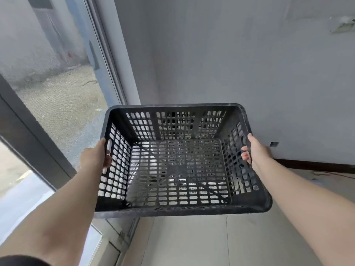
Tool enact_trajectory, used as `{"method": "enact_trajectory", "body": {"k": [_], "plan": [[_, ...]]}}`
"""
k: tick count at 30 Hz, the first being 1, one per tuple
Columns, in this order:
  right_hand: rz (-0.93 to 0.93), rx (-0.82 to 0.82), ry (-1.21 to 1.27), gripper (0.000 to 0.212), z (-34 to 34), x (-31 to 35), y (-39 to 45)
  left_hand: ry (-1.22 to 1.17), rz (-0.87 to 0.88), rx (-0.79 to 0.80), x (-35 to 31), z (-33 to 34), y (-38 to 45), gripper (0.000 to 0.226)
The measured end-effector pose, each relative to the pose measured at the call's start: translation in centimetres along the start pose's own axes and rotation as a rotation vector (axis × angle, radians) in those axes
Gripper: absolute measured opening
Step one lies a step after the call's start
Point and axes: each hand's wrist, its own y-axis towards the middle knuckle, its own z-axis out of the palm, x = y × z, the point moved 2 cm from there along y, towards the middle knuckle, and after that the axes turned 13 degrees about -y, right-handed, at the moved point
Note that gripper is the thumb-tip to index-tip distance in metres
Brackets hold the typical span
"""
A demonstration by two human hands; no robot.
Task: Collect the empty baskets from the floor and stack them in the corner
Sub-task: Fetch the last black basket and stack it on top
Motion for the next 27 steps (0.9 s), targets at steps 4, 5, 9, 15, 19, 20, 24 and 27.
{"method": "enact_trajectory", "body": {"k": [4, 5, 9, 15, 19, 20, 24, 27], "plan": [[-0.029, -0.027, 0.055, 0.045, 1.0, 4.4, 3.8, -0.012, 0.037, 0.005, -2.9, 5.2, 2.9, 0.044], [-0.024, -0.030, 0.060, 0.045, 1.2, 5.3, 4.7, -0.012, 0.045, 0.012, -3.6, 6.5, 3.7, 0.044], [-0.018, -0.052, 0.130, 0.041, 2.0, 8.7, 8.9, -0.025, 0.067, 0.042, -5.9, 11.9, 7.2, 0.043], [-0.042, -0.111, 0.145, 0.037, 4.2, 13.8, 14.4, -0.029, 0.069, 0.130, -8.4, 20.3, 13.6, 0.041], [-0.034, -0.142, 0.127, 0.040, 6.5, 17.6, 19.0, -0.016, 0.093, 0.173, -10.1, 25.6, 18.9, 0.041], [-0.031, -0.152, 0.117, 0.043, 7.1, 18.6, 20.1, -0.012, 0.097, 0.180, -10.5, 26.8, 20.2, 0.041], [-0.016, -0.179, 0.118, 0.046, 10.1, 21.9, 24.3, 0.006, 0.100, 0.210, -11.8, 31.7, 25.5, 0.041], [-0.002, -0.203, 0.116, 0.043, 12.0, 24.1, 27.1, 0.037, 0.085, 0.236, -12.9, 35.2, 29.0, 0.040]]}}
